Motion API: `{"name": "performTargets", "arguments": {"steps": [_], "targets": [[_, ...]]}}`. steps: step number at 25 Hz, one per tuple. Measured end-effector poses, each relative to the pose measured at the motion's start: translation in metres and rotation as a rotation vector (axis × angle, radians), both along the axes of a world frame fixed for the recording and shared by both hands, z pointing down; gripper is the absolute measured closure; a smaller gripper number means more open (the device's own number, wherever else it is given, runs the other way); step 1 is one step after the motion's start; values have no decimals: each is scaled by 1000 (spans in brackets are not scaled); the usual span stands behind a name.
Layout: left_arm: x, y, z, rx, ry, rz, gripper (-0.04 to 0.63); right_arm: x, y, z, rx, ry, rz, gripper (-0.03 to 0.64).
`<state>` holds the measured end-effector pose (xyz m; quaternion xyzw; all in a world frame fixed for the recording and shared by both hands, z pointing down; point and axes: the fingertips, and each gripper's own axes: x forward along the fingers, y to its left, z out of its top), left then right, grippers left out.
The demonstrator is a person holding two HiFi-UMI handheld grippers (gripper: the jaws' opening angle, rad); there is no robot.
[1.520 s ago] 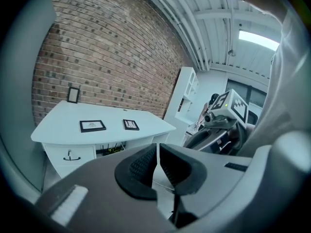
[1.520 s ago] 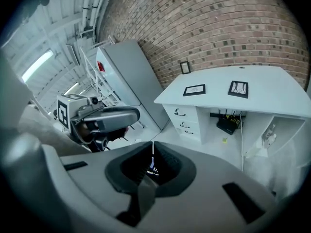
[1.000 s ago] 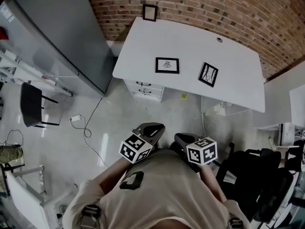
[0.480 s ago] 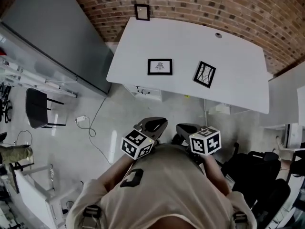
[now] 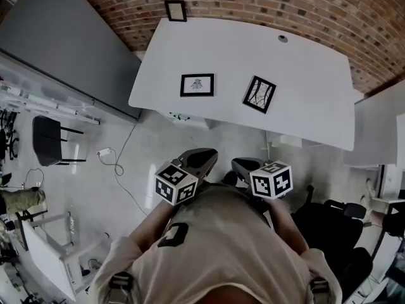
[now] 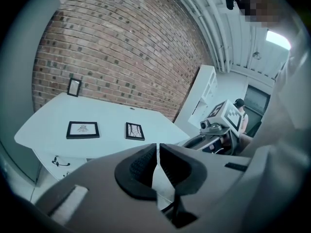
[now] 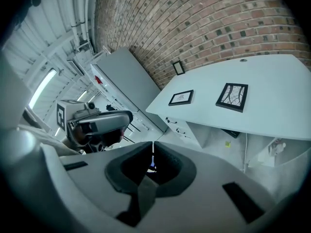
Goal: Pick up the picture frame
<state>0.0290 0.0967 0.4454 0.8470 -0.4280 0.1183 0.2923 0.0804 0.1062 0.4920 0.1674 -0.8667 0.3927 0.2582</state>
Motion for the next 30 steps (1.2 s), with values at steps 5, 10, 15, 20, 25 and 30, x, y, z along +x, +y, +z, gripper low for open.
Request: {"name": "performTargets", "arguments": {"steps": [5, 10, 15, 20, 25, 30], "targets": [[18, -15, 1, -1, -2, -15, 577, 23, -13, 3, -6, -7, 10, 611], [25, -25, -1, -5, -43, -17, 577, 33, -22, 2, -13, -38, 25, 611], [6, -33, 0, -13, -81, -59, 577, 28, -22, 7, -46, -57, 16, 611], [-28, -39, 4, -20, -107, -131, 577, 22, -25, 13, -64, -46, 8, 611], [-71, -50, 10, -12, -114, -186, 577, 1, -29, 18, -54, -6, -29, 611], [-120, -72, 18, -18, -110, -223, 577, -21, -49, 17, -35, 50, -17, 611]]}}
